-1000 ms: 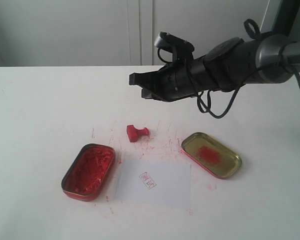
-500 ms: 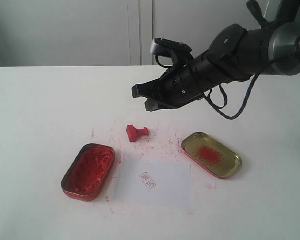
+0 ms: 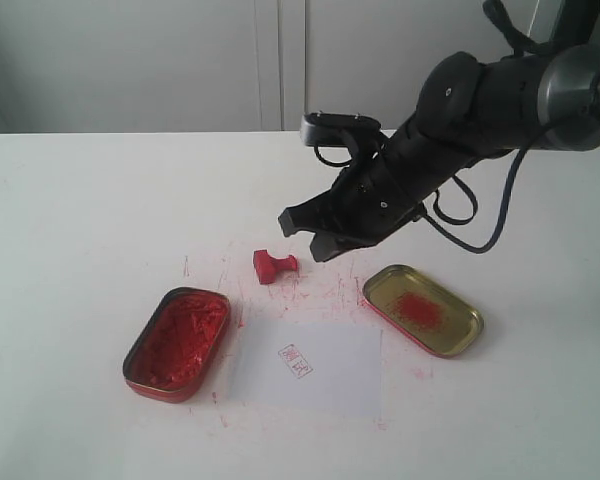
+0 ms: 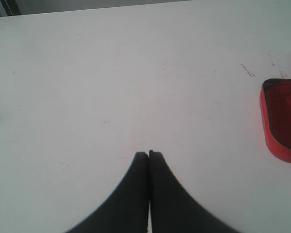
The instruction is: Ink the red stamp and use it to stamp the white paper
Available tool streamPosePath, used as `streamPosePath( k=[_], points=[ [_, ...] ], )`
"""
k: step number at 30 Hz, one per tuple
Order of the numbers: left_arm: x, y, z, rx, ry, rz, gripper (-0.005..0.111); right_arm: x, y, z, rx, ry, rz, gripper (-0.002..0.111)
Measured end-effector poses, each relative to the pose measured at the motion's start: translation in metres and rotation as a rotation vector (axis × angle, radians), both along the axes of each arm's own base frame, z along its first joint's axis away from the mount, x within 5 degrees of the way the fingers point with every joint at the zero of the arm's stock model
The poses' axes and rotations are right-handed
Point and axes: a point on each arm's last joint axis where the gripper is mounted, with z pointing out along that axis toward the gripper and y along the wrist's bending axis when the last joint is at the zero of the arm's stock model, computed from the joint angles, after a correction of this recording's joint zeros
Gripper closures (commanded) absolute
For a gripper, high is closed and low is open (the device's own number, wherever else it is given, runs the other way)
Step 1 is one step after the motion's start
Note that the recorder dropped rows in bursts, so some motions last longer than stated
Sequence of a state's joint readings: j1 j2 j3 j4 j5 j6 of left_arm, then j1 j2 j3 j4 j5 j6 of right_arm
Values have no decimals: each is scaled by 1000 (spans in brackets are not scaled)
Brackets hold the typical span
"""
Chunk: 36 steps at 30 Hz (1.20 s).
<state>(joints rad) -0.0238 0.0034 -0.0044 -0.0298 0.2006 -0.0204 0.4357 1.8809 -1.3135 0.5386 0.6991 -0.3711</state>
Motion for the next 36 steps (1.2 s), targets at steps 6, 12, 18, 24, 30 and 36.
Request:
streamPosePath(
  k=[6,12,18,24,30,36],
  points=[
    [0,0,0,0,0,0,107,-2,-7,-4,-93,21,-5,108],
    [0,0,0,0,0,0,107,-3,-10,-6,-125,41,1,108],
    [0,0,0,0,0,0,107,-6,-11,-6,-135,66,10,108],
    [0,0,0,0,0,0,107,-7,-11,-6,-139,82,14,108],
    [0,0,0,0,0,0,107,-10,-11,-7,-143,112,14,108],
    [0,0,0,0,0,0,107,-6,-23,-7,-138,170,-85,108]
  ],
)
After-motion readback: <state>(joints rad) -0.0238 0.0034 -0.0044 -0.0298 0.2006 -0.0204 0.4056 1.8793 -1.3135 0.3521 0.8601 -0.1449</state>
